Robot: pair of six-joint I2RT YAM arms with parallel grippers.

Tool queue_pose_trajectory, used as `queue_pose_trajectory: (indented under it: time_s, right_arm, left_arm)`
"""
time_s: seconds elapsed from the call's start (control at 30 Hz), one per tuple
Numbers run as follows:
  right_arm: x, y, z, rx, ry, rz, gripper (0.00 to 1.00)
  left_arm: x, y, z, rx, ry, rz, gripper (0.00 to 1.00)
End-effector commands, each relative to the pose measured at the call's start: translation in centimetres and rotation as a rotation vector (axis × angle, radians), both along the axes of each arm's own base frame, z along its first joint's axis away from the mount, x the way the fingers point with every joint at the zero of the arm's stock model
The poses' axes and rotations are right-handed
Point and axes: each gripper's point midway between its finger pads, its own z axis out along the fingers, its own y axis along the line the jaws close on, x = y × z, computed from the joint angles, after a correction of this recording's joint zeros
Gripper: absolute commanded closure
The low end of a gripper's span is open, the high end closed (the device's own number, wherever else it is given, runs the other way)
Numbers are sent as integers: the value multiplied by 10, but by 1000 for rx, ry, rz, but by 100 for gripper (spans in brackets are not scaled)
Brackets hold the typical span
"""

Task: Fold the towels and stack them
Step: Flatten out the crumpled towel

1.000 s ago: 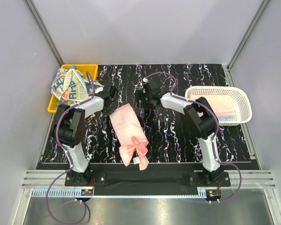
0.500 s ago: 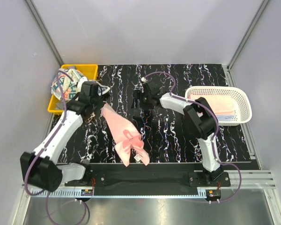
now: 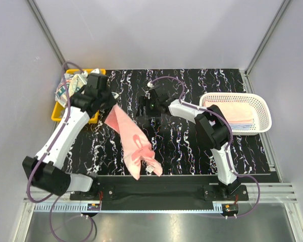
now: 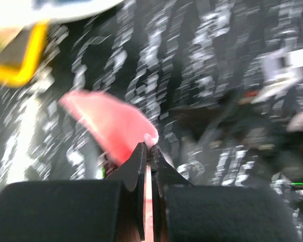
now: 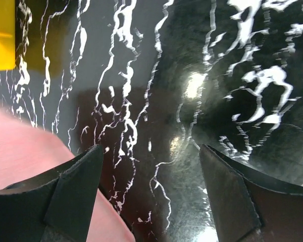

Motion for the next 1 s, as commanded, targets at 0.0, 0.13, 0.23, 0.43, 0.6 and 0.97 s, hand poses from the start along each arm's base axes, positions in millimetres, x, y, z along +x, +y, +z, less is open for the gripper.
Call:
queue_pose_trajectory:
  time_s: [0.0, 0.13, 0.23, 0.43, 0.6, 0.97]
  right_arm:
    - [20, -8, 16, 48, -5, -56, 16]
    - [39, -45, 26, 51, -13, -153, 16]
    - [44, -60, 34, 40, -36, -188, 16]
    - [49, -63, 29, 21, -36, -216, 16]
    - [48, -51, 13, 9, -20, -193, 16]
    - [11, -27, 19, -24, -128, -61, 25]
  left_arm:
    - [22, -44, 53, -24, -111, -147, 100]
    - [16, -57, 88, -86, -176, -173, 100]
    - [-1, -26, 78, -71, -180, -67, 100]
    - [-50, 30, -66, -62, 60, 131, 100]
    - [-78, 39, -168, -56, 251, 160, 100]
    - [-81, 43, -194, -29, 299, 166, 100]
